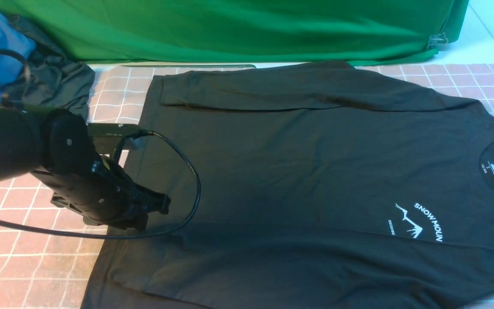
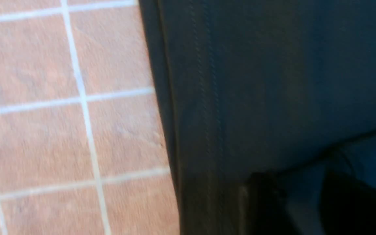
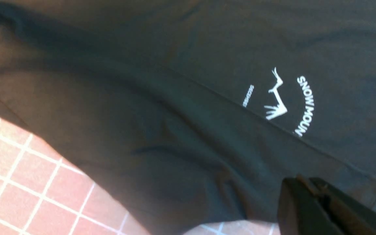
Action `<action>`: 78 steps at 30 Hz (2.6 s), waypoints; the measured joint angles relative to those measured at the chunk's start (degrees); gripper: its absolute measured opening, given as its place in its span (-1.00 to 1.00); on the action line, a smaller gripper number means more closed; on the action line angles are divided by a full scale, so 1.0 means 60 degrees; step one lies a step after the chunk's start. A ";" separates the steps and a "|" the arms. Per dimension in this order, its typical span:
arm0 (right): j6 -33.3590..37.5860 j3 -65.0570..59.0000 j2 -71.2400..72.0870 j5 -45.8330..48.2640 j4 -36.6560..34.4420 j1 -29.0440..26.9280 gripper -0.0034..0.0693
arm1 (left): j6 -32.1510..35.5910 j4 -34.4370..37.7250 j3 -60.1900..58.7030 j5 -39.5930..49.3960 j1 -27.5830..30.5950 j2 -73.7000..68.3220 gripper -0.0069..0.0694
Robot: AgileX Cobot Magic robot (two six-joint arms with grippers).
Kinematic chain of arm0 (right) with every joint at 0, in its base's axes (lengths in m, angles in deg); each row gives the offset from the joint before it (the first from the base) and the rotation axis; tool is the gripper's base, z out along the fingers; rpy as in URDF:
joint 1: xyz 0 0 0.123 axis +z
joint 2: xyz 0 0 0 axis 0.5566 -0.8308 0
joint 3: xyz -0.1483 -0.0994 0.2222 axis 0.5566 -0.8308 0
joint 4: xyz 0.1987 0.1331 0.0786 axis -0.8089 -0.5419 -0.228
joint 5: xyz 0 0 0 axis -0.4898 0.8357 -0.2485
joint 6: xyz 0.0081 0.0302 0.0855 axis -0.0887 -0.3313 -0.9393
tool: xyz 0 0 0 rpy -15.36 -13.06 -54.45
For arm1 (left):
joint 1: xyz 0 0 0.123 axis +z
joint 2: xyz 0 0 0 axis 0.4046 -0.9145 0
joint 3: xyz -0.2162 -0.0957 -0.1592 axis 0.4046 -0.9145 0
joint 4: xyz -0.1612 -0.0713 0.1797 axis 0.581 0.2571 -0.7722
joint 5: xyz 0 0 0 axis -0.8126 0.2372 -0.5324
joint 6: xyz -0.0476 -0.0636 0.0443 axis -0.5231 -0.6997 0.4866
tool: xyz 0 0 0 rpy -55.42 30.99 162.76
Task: Fold a long-sleeved shirt over a pink coffee tablecloth.
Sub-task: 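Grasp the left edge of the dark T-shirt lying flat on the table, then fold the left side of the black T-shirt inward over its body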
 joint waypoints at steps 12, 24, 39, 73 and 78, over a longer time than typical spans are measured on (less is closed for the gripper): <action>0.0028 -0.0017 0.0000 -0.0251 -0.0057 0.0000 -0.80 | -0.0002 -0.0186 0.0018 -0.0353 0.0000 -0.0777 0.49; 0.0028 -0.0023 0.0000 -0.0495 -0.0099 0.0000 -0.79 | 0.0018 -0.0012 0.0100 0.0072 0.0000 -0.0816 -0.49; 0.0028 -0.0023 0.0000 -0.0533 -0.0126 0.0000 -0.78 | 0.0148 -0.0497 0.0508 0.0054 0.0000 0.0363 -0.70; 0.0028 -0.0023 0.0000 -0.0890 -0.0133 0.0000 -0.72 | -0.0145 -0.3000 0.3866 -0.1484 0.0000 -0.2546 -0.53; 0.0028 -0.0023 0.0000 -0.0890 -0.0133 0.0000 -0.71 | -0.0842 -0.3314 0.4399 -0.1580 0.0000 -0.2546 -0.17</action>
